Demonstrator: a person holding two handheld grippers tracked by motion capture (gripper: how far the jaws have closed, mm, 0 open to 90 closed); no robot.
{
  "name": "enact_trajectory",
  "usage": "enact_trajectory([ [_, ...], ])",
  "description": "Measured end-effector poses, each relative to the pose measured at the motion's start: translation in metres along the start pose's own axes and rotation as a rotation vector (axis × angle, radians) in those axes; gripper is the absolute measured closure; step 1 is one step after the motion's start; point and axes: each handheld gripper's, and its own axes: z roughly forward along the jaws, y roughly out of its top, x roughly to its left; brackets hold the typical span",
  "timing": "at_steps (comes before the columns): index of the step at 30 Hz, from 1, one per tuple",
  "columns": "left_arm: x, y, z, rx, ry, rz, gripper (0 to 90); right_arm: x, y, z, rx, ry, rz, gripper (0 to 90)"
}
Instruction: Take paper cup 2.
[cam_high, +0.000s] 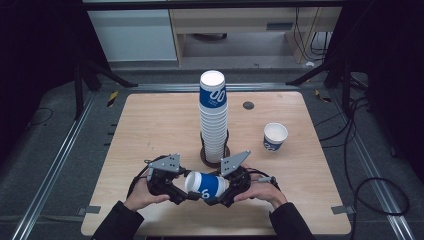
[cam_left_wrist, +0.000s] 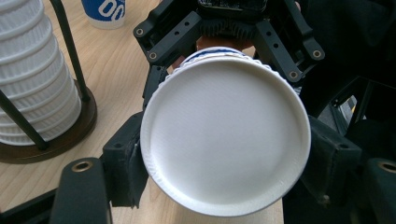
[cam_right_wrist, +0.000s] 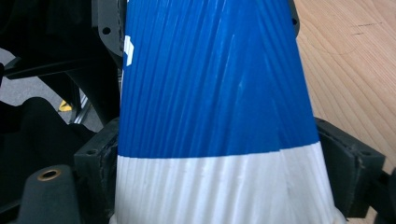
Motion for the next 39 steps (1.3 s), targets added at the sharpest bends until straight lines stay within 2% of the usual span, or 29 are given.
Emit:
enact_trajectory([
  [4,0.000,0.001,-0.002,-0.008,0.021,-0.005,24.0,0.001,0.002,-0.003,-0.010,-0.016,-0.012,18.1],
  [6,0.000,0.002,-0.005,-0.011,0.026,-0.006,19.1,0.001,0.002,-0.005,-0.006,-0.020,-0.014,18.4],
  [9,0.001,0.002,-0.011,-0.004,0.034,-0.006,17.4,0.000,0.001,-0.008,0.015,-0.035,-0.018,18.6],
  [11,0.003,0.001,-0.015,0.034,0.036,-0.014,15.8,-0.001,0.000,-0.009,0.039,-0.054,-0.018,18.5],
  [12,0.004,0.000,-0.015,0.050,0.051,-0.011,14.5,-0.002,-0.001,-0.010,0.057,-0.071,-0.019,18.5],
  [16,0.006,-0.004,-0.010,0.162,0.086,-0.010,14.6,-0.002,-0.004,-0.006,0.130,-0.108,-0.037,18.2],
  [17,0.007,-0.005,-0.007,0.189,0.076,-0.010,14.8,-0.002,-0.004,-0.004,0.148,-0.114,-0.041,18.2],
  [21,0.006,-0.007,0.003,0.244,0.058,0.007,14.3,0.001,-0.004,0.004,0.201,-0.121,-0.062,18.1],
  [30,0.000,-0.008,0.019,0.321,0.040,0.041,15.9,0.008,-0.001,0.019,0.281,-0.105,-0.105,18.2],
  [39,-0.003,-0.008,0.025,0.340,0.039,0.050,25.1,0.011,0.002,0.026,0.293,-0.087,-0.122,18.3],
])
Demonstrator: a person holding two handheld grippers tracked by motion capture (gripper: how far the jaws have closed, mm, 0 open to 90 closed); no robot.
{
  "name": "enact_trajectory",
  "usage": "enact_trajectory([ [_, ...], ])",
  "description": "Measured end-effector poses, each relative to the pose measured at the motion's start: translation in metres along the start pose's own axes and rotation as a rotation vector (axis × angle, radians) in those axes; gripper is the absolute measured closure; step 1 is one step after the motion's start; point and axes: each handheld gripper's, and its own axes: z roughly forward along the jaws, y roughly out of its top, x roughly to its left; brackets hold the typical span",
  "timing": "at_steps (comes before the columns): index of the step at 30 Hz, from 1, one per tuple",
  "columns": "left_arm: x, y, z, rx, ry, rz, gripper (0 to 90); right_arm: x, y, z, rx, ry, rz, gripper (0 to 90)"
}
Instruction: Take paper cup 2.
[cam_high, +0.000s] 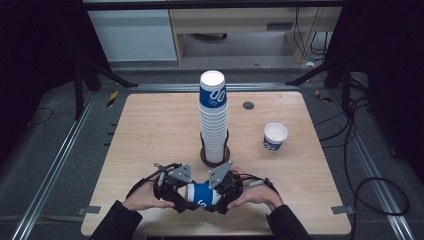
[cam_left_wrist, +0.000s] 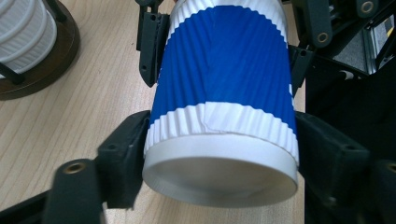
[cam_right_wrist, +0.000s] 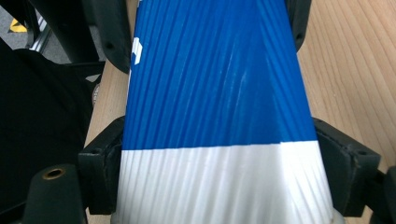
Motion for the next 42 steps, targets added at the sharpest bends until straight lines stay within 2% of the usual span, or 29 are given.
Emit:
enact_trajectory([
  [6,-0.001,0.000,-0.001,0.000,0.007,0.009,26.2,0.000,0.000,-0.001,-0.002,0.000,-0.002,17.8],
  [10,0.000,0.000,-0.004,-0.025,0.014,0.009,26.1,-0.001,0.000,-0.003,-0.030,-0.004,0.006,14.9],
  [13,0.001,-0.001,-0.007,-0.033,0.023,0.005,26.2,-0.002,0.001,-0.008,-0.059,-0.019,0.015,9.6],
  [19,0.009,-0.008,-0.022,-0.076,0.055,-0.028,26.1,-0.007,0.000,-0.025,-0.114,-0.071,0.045,6.5],
  [22,0.013,-0.012,-0.031,-0.117,0.073,-0.046,26.0,-0.010,-0.002,-0.039,-0.176,-0.108,0.076,6.5],
  [27,0.017,-0.016,-0.043,-0.243,0.067,-0.078,25.9,-0.015,-0.008,-0.060,-0.260,-0.154,0.118,6.4],
  [31,0.017,-0.017,-0.048,-0.336,0.039,-0.075,25.9,-0.018,-0.013,-0.066,-0.322,-0.126,0.154,6.0],
  [34,0.014,-0.015,-0.049,-0.380,0.027,-0.070,25.9,-0.018,-0.014,-0.063,-0.319,-0.115,0.158,5.4],
  [38,0.010,-0.012,-0.048,-0.395,0.003,-0.051,25.9,-0.016,-0.012,-0.060,-0.343,-0.071,0.155,5.4],
  [42,0.007,-0.008,-0.043,-0.393,-0.025,-0.036,26.0,-0.013,-0.010,-0.061,-0.399,-0.012,0.149,5.7],
])
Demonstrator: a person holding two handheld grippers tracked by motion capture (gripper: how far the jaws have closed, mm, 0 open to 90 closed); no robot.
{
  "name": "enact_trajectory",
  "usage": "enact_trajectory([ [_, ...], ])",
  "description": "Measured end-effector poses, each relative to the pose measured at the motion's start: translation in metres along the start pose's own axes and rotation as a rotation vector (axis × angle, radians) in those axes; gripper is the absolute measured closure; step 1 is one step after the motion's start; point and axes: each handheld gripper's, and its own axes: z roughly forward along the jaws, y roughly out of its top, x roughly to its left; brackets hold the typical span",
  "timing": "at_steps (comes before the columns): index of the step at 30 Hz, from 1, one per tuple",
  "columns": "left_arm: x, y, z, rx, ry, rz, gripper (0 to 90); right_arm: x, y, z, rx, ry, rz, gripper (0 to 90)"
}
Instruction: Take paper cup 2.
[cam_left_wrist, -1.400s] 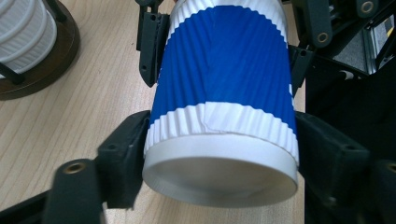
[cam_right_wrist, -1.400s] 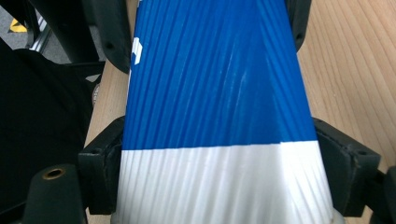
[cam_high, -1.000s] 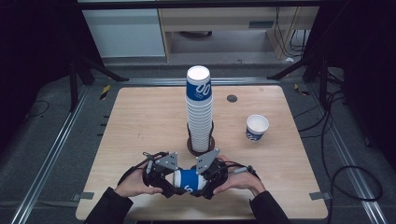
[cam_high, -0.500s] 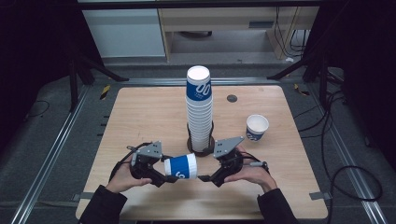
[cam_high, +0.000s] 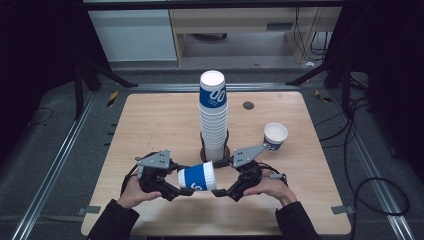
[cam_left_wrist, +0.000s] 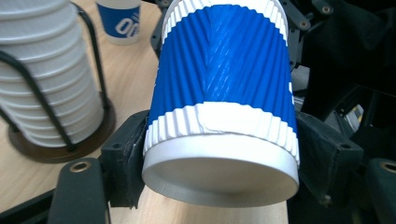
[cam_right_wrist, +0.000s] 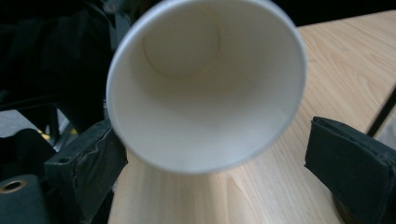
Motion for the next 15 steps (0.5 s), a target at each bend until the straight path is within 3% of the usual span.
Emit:
enact_trajectory([
  [9,-0.006,0.001,0.012,0.035,-0.028,0.023,26.0,0.004,0.000,0.008,-0.016,0.077,0.006,8.6],
  [15,-0.006,0.001,0.012,0.043,-0.023,0.023,26.2,0.004,-0.002,0.010,-0.015,0.095,0.017,14.1],
])
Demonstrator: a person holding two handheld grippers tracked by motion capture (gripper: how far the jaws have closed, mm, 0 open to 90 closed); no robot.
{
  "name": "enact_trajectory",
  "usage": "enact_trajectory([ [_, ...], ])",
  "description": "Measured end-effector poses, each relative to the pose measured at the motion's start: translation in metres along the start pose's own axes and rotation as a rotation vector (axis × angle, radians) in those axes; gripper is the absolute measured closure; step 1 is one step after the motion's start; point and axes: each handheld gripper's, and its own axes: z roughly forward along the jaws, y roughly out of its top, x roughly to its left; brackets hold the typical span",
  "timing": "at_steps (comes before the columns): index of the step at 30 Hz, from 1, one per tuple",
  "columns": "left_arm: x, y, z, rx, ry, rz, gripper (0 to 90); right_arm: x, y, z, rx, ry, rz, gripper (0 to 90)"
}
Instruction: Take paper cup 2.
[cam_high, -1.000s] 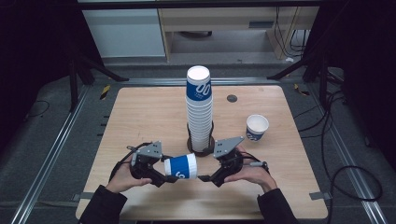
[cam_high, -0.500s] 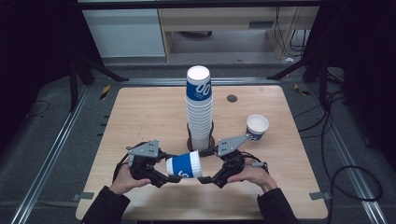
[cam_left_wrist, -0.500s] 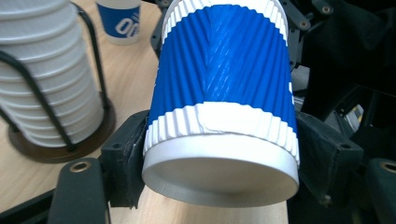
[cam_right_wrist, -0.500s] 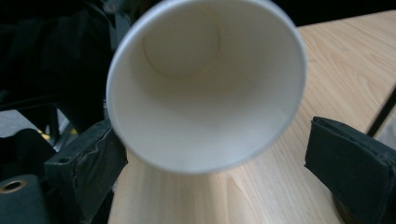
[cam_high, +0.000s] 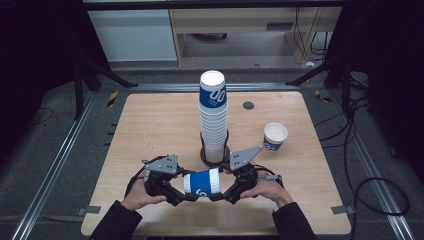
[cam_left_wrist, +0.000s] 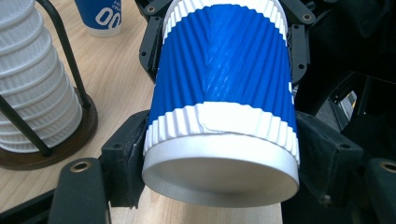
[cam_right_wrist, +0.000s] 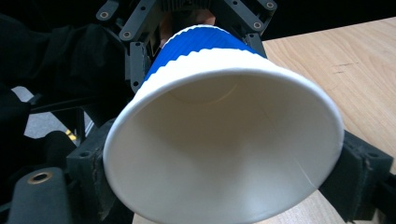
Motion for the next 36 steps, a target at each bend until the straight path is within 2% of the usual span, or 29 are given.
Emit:
enact_trajectory([
  [12,0.000,0.000,0.000,0.006,0.026,-0.002,24.9,0.000,0.001,-0.002,0.003,-0.022,-0.005,16.7],
  [26,0.003,0.000,-0.010,0.000,0.058,-0.005,20.1,-0.001,0.000,-0.007,0.050,-0.065,-0.023,18.1],
  [30,0.004,-0.001,-0.013,0.055,0.071,0.000,16.9,-0.002,0.000,-0.010,0.065,-0.079,-0.023,18.2],
  [33,0.005,-0.003,-0.007,0.141,0.078,0.004,15.4,-0.002,0.000,-0.010,0.086,-0.085,-0.029,18.3],
  [36,0.004,-0.005,0.005,0.225,0.078,0.020,14.9,-0.002,-0.002,-0.005,0.129,-0.093,-0.037,18.2],
])
